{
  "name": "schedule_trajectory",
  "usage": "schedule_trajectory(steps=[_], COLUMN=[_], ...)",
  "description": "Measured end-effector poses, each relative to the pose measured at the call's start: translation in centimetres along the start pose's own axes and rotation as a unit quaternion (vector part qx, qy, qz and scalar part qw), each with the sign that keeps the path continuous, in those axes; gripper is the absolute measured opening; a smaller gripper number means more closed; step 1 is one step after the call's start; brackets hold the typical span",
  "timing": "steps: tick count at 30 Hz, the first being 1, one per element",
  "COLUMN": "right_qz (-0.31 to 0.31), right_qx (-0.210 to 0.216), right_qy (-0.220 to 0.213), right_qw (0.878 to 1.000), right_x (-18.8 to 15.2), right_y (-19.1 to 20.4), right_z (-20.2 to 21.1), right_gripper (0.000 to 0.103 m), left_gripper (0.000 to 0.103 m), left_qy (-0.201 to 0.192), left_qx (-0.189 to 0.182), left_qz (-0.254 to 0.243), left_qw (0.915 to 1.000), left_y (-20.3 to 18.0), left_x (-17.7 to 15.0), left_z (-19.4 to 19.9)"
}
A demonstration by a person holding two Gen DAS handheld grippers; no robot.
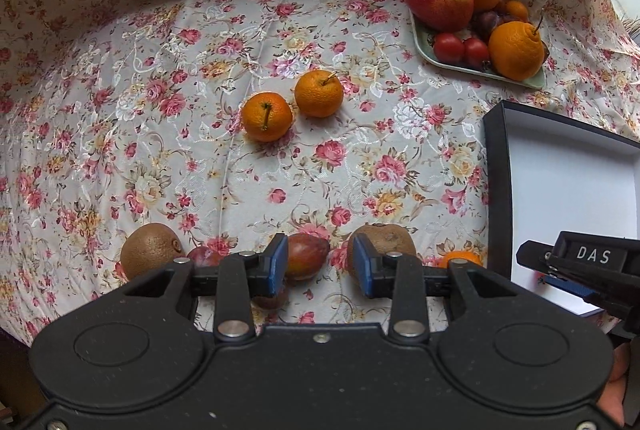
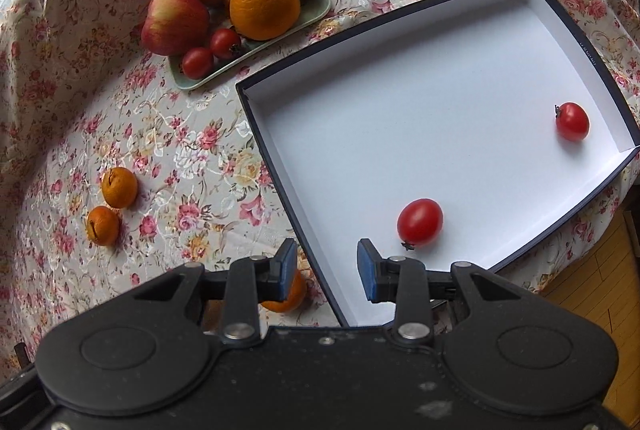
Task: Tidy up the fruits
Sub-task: 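Move the left tool to a brown kiwi while the right tool moves to a mandarin, then close the left tool on the kiwi while the right tool lowers onto the mandarin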
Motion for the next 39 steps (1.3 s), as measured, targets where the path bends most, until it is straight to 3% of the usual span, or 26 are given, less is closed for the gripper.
schedule_trajectory(steps=[5, 22, 39], right_qz=[0.02, 0.056, 0.066], right_qx=[0.008, -0.022, -0.073], right_qy=[0.01, 0.028, 0.01], right_qw=[1.0, 0.998, 0.995], right_x=[-1.1, -3.0, -2.9], right_y=[2.4, 6.1, 5.9], right_z=[-0.6, -3.6, -4.8], right_gripper=[0.036, 0.036, 0.037], left_gripper=[0.045, 0.045, 0.045], left_qy=[0.002, 0.013, 0.03], left_qx=[0.01, 0.021, 0.019], left_qz=[0.012, 0.061, 0.082], left_qw=[0.9999, 0.9978, 0.996], left_y=[2.9, 10.2, 13.2], left_x=[-0.3, -1.1, -2.0], left_z=[-0.3, -0.8, -1.6])
Point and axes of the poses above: each gripper's, at about its wrist camera, not at the fingertips, and z roughly against the way its jaws point, y to its left, x to its top, the point moved 5 cm from there along -z, roughly the way its jaws point, and after that the axes turned 5 degrees about -z, right-handed, at the moved point
